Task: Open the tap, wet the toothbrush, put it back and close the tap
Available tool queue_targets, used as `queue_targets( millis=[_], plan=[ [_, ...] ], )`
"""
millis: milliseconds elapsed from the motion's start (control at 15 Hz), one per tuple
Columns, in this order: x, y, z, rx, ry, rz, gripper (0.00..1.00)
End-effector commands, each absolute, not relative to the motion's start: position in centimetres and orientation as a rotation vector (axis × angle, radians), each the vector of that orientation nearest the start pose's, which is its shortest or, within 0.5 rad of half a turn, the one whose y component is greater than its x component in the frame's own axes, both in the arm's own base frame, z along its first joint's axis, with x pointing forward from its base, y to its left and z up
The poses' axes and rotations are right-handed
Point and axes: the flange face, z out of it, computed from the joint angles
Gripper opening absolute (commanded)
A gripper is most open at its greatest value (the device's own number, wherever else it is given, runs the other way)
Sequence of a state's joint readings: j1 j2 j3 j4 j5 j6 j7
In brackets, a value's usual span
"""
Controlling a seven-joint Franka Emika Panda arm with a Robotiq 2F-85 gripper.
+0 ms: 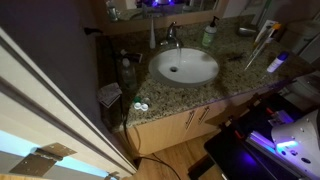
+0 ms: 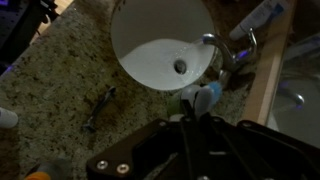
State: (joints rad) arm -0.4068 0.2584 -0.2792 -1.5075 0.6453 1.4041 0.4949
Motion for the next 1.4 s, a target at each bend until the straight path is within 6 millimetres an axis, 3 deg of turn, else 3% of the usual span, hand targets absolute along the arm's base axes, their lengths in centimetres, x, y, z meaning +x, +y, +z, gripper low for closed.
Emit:
queue_targets(
  millis=[0, 333, 467, 600, 800, 1067, 1333],
  plan=[
    [49.9, -30.2, 50.9, -2.114, 1.209, 0.516, 0.02],
    [47.0, -29.1, 49.4, -2.188, 1.012, 0.787, 0.02],
    [46.7, -29.1, 48.1, -2.245, 1.038, 0.832, 0.02],
    [47.7, -28.8, 45.8, -2.254, 1.080, 0.854, 0.02],
    [50.6, -28.3, 42.8, -2.256, 1.190, 0.788, 0.02],
    [56.7, -28.2, 38.0, -2.308, 1.447, 0.525, 0.02],
    [60.8, -26.8, 33.3, -2.339, 1.624, 0.338, 0.02]
  ],
)
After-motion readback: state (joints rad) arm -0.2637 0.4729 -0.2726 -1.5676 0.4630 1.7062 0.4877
